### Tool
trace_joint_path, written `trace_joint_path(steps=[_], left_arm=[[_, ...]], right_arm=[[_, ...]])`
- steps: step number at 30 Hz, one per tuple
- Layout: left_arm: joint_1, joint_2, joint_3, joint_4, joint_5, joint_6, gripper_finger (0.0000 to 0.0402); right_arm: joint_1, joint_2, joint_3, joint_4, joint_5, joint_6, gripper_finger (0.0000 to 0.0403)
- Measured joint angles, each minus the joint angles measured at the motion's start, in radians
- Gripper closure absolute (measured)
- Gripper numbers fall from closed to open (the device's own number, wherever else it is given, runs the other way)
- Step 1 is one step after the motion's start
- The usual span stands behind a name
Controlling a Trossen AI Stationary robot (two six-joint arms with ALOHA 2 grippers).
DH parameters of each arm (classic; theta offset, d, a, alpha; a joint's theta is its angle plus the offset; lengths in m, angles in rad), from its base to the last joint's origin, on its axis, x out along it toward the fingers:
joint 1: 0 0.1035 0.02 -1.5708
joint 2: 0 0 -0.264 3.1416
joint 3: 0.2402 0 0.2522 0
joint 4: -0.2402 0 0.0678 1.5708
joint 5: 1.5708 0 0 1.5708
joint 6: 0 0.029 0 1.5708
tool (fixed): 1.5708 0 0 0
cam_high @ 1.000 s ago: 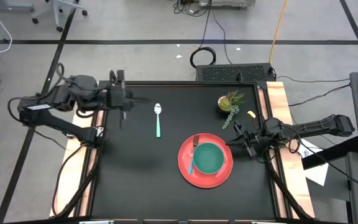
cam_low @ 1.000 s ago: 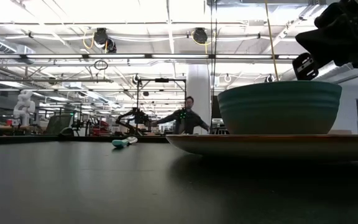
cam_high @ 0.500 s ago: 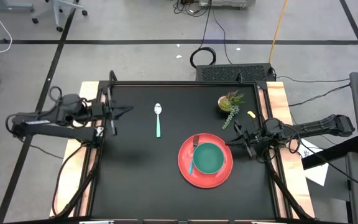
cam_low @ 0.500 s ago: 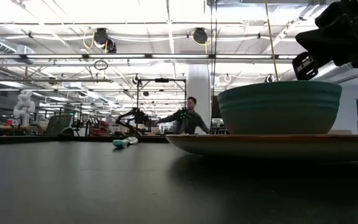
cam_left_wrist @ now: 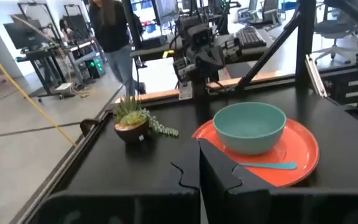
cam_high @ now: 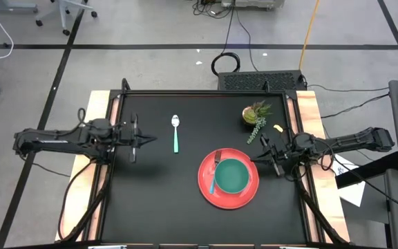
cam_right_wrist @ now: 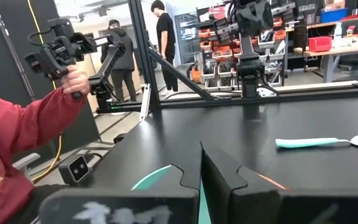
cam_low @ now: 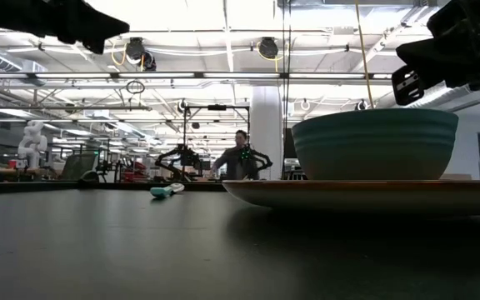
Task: Set table place
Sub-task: Put the blue spoon into the green bowl
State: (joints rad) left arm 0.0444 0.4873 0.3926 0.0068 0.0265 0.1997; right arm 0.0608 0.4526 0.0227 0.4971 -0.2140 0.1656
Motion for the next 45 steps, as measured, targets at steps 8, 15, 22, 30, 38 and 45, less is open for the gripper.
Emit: trace_joint_path(steps=[8,15,22,30,38,45], left_arm=[[-0.001,-0.043,-0.024,0.031,0.037,0.052,0.0401],[0.001,-0.092,-0.050,-0.048,0.079,0.068,0.0401],[0.001,-0.097,-0.120,-0.037,0.074,0.049,0.0401],[0.001,-0.097,-0.281,0.219,0.054,0.041,0.0401],[0.001,-0.097,-0.325,0.306,0.052,0.025,0.0401],[0.001,-0.097,-0.325,0.294,0.060,0.036,0.0401]], right_arm=[[0.000,0.001,0.000,-0.024,0.000,-0.004,0.0403],[0.000,0.002,0.000,-0.046,0.000,-0.017,0.0403],[0.000,0.002,0.000,-0.016,0.000,-0.077,0.0403],[0.000,0.001,0.000,0.061,0.000,-0.099,0.0403],[0.000,0.002,-0.009,0.048,0.001,-0.102,0.0403],[0.000,0.013,-0.009,0.046,0.002,-0.107,0.0403]])
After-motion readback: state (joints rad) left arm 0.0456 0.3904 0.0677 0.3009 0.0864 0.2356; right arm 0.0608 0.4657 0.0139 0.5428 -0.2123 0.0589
